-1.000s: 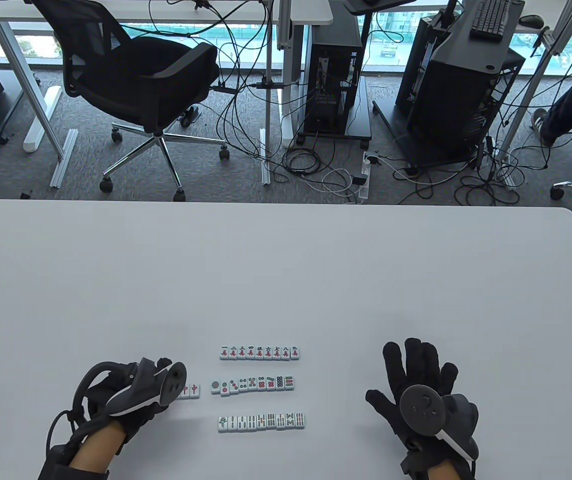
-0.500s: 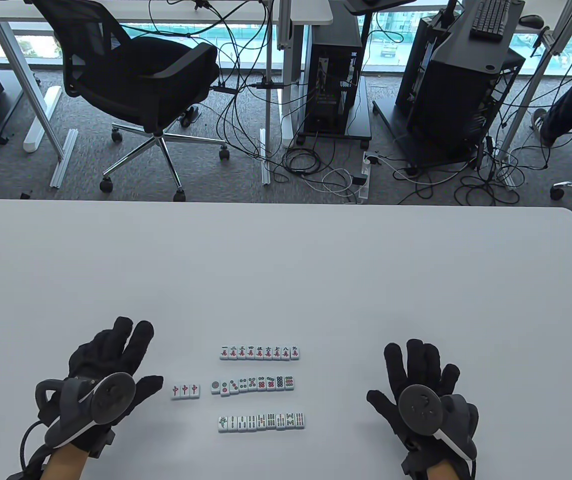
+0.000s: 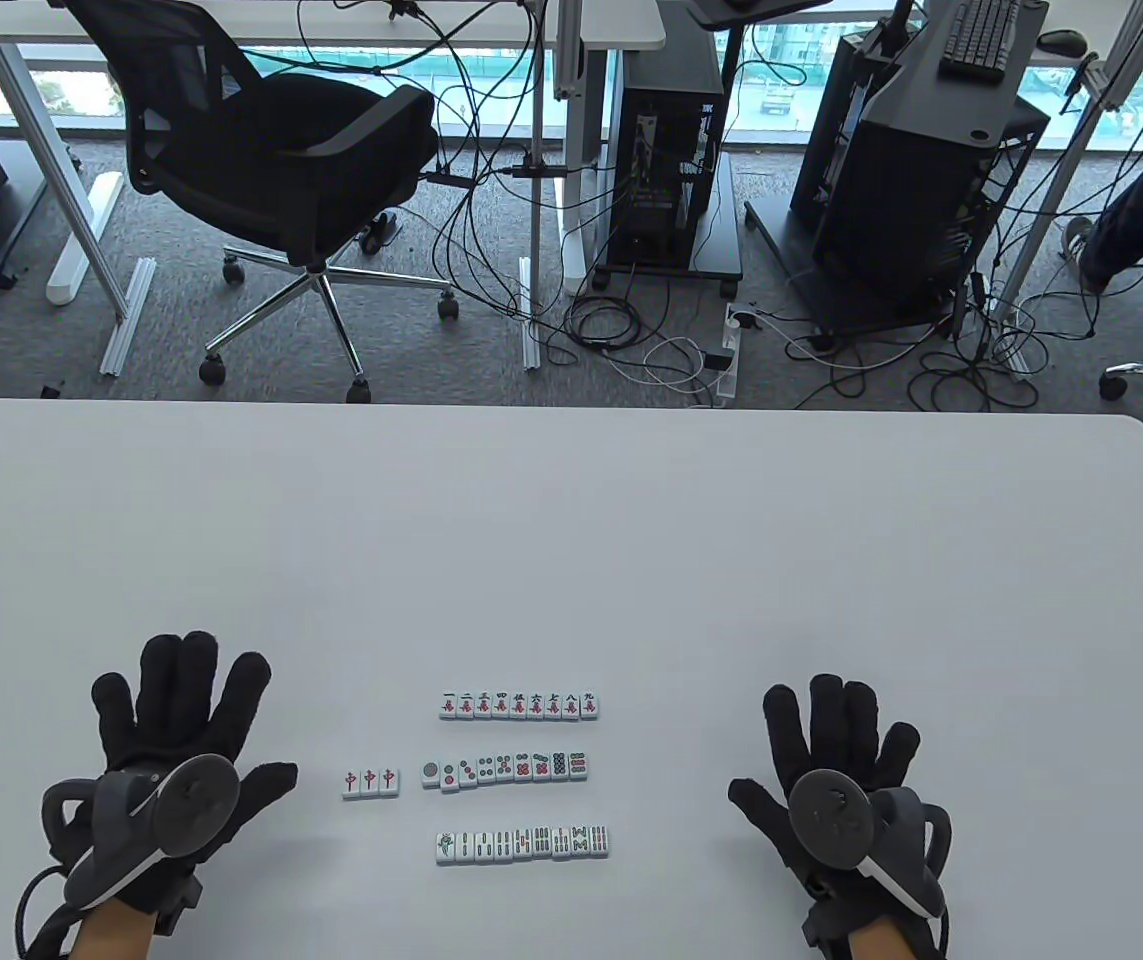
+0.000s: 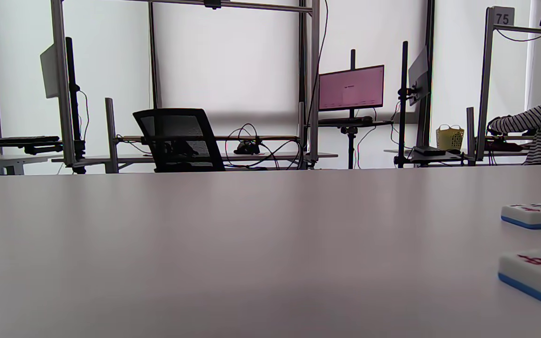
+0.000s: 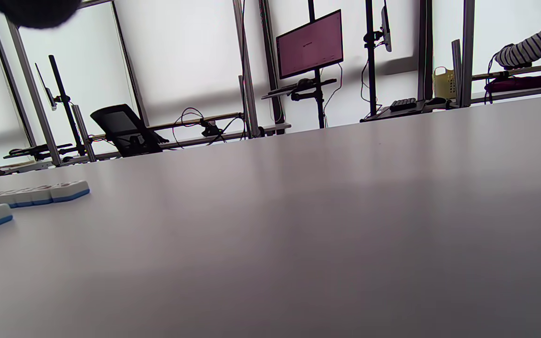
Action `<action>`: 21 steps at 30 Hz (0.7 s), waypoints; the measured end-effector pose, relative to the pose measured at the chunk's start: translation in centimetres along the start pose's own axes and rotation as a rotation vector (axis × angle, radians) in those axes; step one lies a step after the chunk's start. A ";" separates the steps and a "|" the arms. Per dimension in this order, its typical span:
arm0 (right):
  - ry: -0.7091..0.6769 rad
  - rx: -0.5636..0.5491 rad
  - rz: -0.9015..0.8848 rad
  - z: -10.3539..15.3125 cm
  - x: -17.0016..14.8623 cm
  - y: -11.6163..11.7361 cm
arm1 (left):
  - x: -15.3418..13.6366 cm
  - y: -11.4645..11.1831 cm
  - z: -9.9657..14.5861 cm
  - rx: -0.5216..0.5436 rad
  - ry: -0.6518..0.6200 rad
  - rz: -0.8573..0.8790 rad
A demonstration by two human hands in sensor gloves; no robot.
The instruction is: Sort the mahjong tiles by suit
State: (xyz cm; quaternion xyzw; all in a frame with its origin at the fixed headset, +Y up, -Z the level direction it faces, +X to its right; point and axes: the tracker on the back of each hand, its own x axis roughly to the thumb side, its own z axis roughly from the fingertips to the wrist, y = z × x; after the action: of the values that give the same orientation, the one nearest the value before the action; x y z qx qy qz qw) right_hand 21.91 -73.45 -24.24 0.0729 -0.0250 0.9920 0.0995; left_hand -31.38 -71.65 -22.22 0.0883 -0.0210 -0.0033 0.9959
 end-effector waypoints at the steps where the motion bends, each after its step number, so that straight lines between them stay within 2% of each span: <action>1: 0.001 0.000 -0.001 0.0 0.0 0.0 | 0.1 0.0 0.0 -0.007 -0.002 -0.004; 4: 0.005 -0.001 -0.002 -0.1 0.0 0.0 | 0.2 -0.1 0.0 -0.034 -0.004 -0.018; 21: 0.015 -0.019 0.031 -0.1 0.0 0.1 | 0.1 0.0 0.0 -0.034 0.039 -0.032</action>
State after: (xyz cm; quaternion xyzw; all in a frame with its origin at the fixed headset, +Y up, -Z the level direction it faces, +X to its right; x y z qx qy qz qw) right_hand 21.88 -73.55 -24.35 0.0640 -0.0346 0.9937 0.0849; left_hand -31.32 -71.61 -22.18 0.0720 -0.0001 -0.0176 0.9973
